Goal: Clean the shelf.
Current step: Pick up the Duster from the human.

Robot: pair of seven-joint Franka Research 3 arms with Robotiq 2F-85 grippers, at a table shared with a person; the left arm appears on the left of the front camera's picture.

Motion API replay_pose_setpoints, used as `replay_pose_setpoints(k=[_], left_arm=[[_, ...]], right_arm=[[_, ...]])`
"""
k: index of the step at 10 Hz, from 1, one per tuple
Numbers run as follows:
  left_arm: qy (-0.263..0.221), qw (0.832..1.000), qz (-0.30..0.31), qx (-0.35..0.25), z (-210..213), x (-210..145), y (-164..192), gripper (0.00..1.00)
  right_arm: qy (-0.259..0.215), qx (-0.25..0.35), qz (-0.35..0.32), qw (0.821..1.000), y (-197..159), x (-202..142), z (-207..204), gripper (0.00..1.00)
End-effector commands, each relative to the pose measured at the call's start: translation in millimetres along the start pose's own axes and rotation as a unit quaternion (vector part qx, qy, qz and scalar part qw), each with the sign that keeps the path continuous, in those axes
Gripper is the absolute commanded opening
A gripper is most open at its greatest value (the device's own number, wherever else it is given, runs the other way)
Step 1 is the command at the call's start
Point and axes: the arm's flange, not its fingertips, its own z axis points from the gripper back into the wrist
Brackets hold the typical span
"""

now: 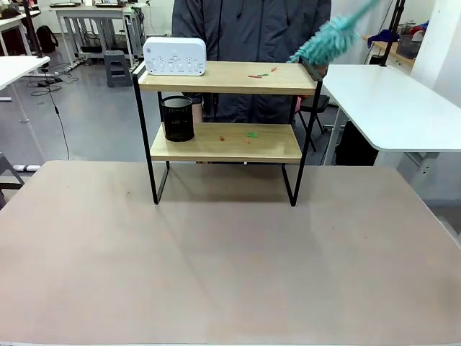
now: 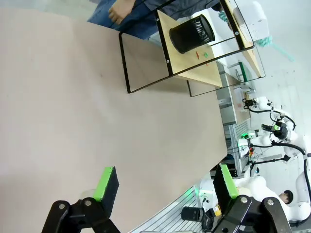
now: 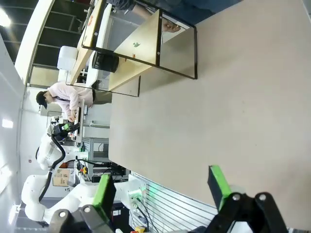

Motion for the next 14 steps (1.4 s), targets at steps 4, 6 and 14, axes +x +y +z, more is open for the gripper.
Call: replay_pose_setpoints(k=[4, 6, 14], left_arm=[[0.002, 1.000, 0.000, 0.000, 3, -4, 7, 1.00], [0.002, 1.000, 0.000, 0.000, 3, -4, 7, 1.00], [0.002, 1.000, 0.000, 0.000, 3, -4, 7, 1.00]], right_arm=[[-0.008, 0.013, 0.006, 1.000, -6, -2, 0, 1.00], [-0.008, 0.013, 0.006, 1.000, -6, -2, 0, 1.00], [0.055, 0.068, -0.217, 0.972, 23, 215, -141, 1.00]])
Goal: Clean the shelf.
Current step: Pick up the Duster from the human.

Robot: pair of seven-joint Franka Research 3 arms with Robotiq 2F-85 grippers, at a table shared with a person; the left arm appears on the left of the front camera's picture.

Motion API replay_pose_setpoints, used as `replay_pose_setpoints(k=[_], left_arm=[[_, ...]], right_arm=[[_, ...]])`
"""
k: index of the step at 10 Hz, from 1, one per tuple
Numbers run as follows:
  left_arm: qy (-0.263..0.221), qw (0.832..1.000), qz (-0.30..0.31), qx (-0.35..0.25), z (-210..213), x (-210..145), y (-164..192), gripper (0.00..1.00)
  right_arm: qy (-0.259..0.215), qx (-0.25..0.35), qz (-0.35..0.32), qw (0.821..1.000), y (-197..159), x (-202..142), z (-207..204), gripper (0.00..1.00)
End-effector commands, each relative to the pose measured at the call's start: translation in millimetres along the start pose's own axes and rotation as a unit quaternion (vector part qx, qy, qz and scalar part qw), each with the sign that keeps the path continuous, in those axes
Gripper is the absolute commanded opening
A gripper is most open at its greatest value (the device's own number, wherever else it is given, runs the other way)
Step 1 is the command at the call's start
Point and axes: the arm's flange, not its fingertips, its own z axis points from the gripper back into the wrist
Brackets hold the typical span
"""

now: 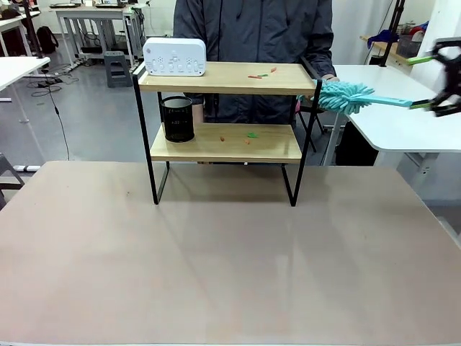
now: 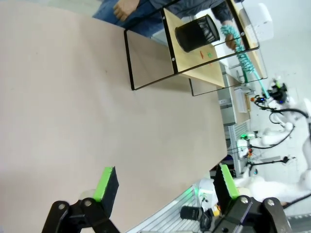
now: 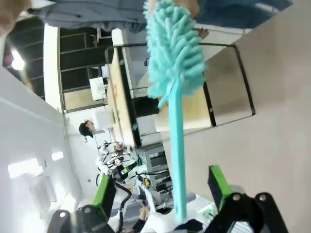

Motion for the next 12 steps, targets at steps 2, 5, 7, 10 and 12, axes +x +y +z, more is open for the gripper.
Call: replay_pose_setpoints(k=[2, 5, 7, 10, 12], left_arm=[[-0.001, 1.000, -0.012, -0.003, 1, -1, -1, 1.00], [-0.001, 1.000, -0.012, -0.003, 1, -1, -1, 1.00], [-0.001, 1.000, -0.012, -0.003, 1, -1, -1, 1.00], [-0.001, 1.000, -0.012, -0.003, 1, -1, -1, 1.00], [-0.001, 1.000, -0.012, -0.003, 1, -1, -1, 1.00]], right_arm=[[0.033, 0.033, -0.061, 0.997, -18, 41, -30, 1.00], [0.081, 0.065, -0.068, 0.992, -26, 42, -39, 1.00], [0.085, 0.048, -0.069, 0.993, -30, 39, -57, 1.00], [0.079, 0.063, -0.065, 0.993, -34, 43, -73, 0.87], [0.069, 0.070, -0.078, 0.992, -35, 44, -72, 0.29]])
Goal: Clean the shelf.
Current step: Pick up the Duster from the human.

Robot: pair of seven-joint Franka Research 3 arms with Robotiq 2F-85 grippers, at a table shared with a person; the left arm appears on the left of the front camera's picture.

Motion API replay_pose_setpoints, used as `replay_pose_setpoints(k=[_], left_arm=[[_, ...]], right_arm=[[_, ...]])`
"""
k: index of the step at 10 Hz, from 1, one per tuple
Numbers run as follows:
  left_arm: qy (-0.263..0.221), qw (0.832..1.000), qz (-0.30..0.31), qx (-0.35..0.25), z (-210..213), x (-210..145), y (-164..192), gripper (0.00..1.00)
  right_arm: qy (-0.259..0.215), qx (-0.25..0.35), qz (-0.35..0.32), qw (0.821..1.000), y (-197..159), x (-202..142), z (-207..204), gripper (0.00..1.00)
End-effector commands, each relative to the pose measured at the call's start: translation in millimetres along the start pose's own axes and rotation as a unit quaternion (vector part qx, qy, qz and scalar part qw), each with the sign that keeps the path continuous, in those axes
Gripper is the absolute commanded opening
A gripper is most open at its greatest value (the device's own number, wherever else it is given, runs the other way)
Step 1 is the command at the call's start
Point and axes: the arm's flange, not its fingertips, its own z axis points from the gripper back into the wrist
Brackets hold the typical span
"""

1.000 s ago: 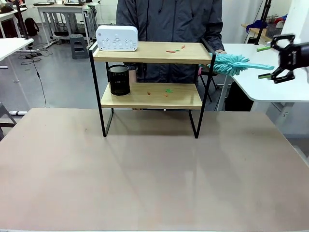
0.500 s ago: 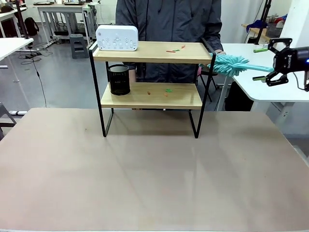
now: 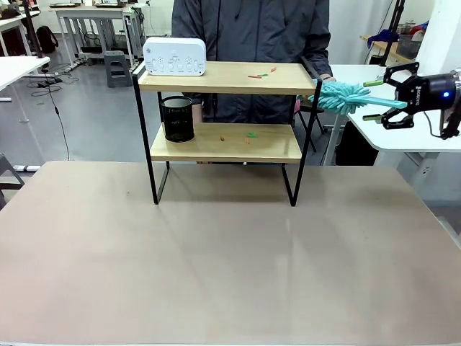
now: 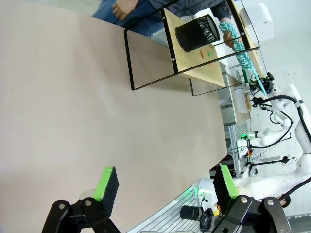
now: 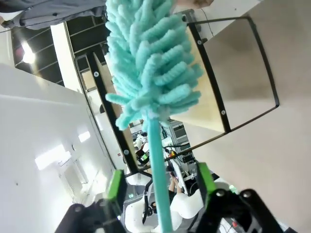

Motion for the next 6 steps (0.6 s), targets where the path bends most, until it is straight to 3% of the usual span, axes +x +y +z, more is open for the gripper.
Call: replay_pose_setpoints(k=[1, 3, 4, 6], left_arm=[[0.000, 1.000, -0.012, -0.002, 0.4, -1.1, -1.3, 1.00], [0.000, 1.000, -0.012, -0.002, 0.4, -1.1, -1.3, 1.00], [0.000, 1.000, -0.012, -0.002, 0.4, -1.1, -1.3, 1.00], [0.000, 1.000, -0.012, -0.002, 0.4, -1.1, -1.3, 1.00]], right_arm=[[-0.017, 0.017, -0.007, 1.000, 4.6, 1.9, -3.3, 0.00], [-0.020, 0.013, -0.008, 1.000, 1.0, 4.5, -7.1, 0.00], [-0.020, 0.012, -0.007, 1.000, 0.3, 4.1, -8.1, 0.05], [-0.019, 0.012, -0.007, 1.000, -0.7, 3.6, -8.2, 0.00]])
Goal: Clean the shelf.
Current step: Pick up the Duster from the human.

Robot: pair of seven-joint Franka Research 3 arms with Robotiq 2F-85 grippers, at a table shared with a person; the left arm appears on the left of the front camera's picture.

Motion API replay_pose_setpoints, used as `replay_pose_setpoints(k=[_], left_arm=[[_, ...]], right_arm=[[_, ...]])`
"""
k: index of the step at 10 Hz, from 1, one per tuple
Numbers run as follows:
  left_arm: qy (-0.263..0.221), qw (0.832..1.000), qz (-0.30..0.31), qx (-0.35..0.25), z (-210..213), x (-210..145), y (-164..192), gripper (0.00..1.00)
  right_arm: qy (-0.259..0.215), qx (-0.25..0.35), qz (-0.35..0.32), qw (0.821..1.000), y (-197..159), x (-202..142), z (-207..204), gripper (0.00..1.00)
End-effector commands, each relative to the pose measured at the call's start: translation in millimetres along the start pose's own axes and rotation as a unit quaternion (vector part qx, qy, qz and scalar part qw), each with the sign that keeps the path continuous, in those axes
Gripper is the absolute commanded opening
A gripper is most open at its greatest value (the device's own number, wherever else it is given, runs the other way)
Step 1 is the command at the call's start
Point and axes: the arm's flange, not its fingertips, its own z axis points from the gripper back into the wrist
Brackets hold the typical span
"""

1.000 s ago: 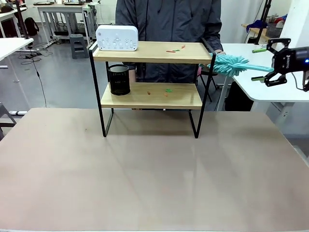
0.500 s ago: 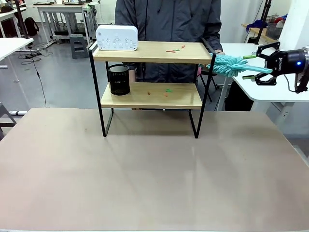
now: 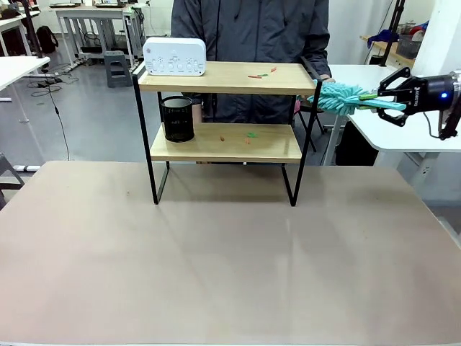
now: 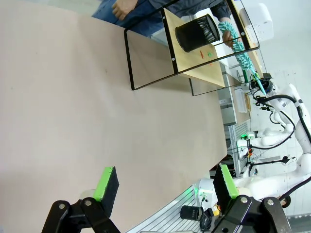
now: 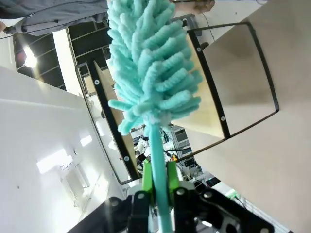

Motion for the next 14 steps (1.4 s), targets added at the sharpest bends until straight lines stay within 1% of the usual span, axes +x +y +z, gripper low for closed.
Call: replay_pose_setpoints(k=[1, 4, 5, 6, 7, 8, 9, 10, 11, 12, 13, 14], left_arm=[[0.000, 1.000, -0.012, -0.002, 0, -1, -1, 1.00], [0.000, 1.000, -0.012, -0.002, 0, -1, -1, 1.00], [0.000, 1.000, -0.012, -0.002, 0, -1, -1, 1.00], [0.000, 1.000, -0.012, -0.002, 0, -1, -1, 1.00], [0.000, 1.000, -0.012, -0.002, 0, -1, -1, 1.00], [0.000, 1.000, -0.012, -0.002, 0, -1, -1, 1.00], [0.000, 1.000, -0.012, -0.002, 0, -1, -1, 1.00], [0.000, 1.000, -0.012, -0.002, 0, -1, -1, 1.00], [0.000, 1.000, -0.012, -0.002, 0, -1, -1, 1.00], [0.000, 1.000, -0.012, -0.002, 0, -1, -1, 1.00], [0.000, 1.000, -0.012, -0.002, 0, -1, -1, 1.00], [0.000, 1.000, -0.012, -0.002, 0, -1, -1, 1.00]], right_arm=[[-0.009, 0.010, -0.006, 1.000, 1, -1, -6, 0.00], [-0.007, 0.004, -0.007, 1.000, 1, -3, -5, 0.00], [0.004, 0.004, 0.008, 1.000, 10, -12, 1, 0.00], [0.006, -0.003, 0.038, 0.999, 26, -30, 16, 0.00], [0.003, -0.030, 0.088, 0.996, 43, -60, 41, 0.00], [0.006, -0.081, 0.140, 0.987, 56, -99, 70, 0.00], [-0.004, -0.113, 0.177, 0.978, 61, -144, 98, 0.00], [-0.029, -0.136, 0.209, 0.968, 54, -193, 123, 0.00], [-0.028, -0.179, 0.230, 0.956, 37, -233, 137, 0.00], [0.001, -0.228, 0.247, 0.942, 15, -267, 149, 0.00], [0.029, -0.242, 0.253, 0.936, -3, -292, 161, 0.00], [0.055, -0.260, 0.247, 0.932, -16, -301, 174, 0.00]])
